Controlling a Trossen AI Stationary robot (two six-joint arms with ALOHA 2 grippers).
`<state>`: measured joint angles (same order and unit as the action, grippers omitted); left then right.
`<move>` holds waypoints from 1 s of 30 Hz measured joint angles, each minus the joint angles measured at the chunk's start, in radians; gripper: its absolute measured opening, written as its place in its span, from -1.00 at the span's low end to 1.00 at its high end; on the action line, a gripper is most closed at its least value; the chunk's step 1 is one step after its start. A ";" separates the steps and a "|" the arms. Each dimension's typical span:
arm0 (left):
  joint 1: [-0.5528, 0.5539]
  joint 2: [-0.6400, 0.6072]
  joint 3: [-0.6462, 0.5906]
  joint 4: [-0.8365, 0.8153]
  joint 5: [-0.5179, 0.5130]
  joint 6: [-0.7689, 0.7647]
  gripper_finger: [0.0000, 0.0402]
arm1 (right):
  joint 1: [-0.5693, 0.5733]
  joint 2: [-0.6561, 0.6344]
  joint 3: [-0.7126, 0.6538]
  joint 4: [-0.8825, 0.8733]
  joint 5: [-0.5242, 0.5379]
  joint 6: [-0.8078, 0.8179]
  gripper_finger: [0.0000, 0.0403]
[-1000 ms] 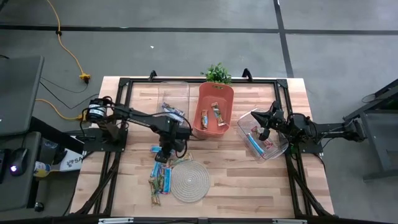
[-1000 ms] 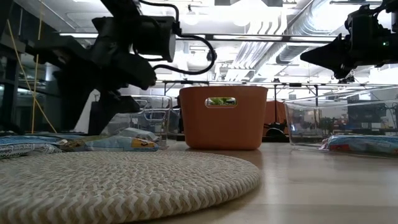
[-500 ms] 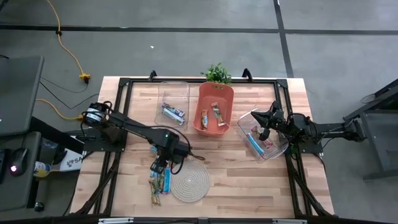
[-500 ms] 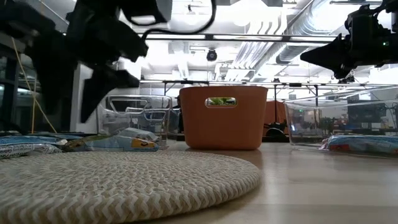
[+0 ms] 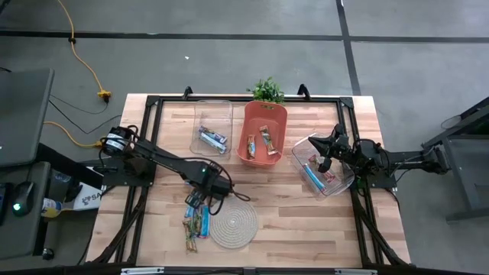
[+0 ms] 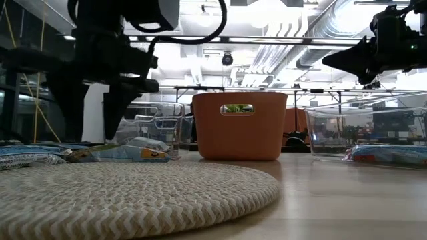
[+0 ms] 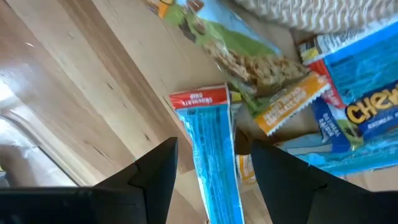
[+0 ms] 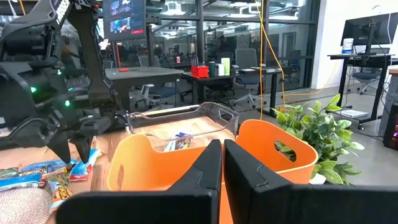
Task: Pick and place Granola Bars by type
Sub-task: Put the red granola bar into the right transparent bin
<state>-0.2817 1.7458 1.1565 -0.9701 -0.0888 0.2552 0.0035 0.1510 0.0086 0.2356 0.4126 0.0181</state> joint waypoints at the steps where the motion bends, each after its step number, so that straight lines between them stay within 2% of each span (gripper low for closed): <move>1: 0.000 0.000 -0.007 0.006 -0.003 0.002 0.00 | 0.000 0.000 0.000 0.000 0.000 0.000 -1.00; 12: 0.000 0.000 -0.055 0.097 -0.033 0.019 0.00 | 0.000 0.000 0.000 0.000 0.000 0.000 -1.00; 30: 0.001 -0.002 -0.149 0.175 0.014 0.024 0.00 | 0.000 0.000 0.000 0.000 0.000 0.000 -1.00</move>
<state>-0.2806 1.7435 1.0079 -0.7949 -0.0751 0.2795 0.0036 0.1512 0.0086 0.2359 0.4129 0.0181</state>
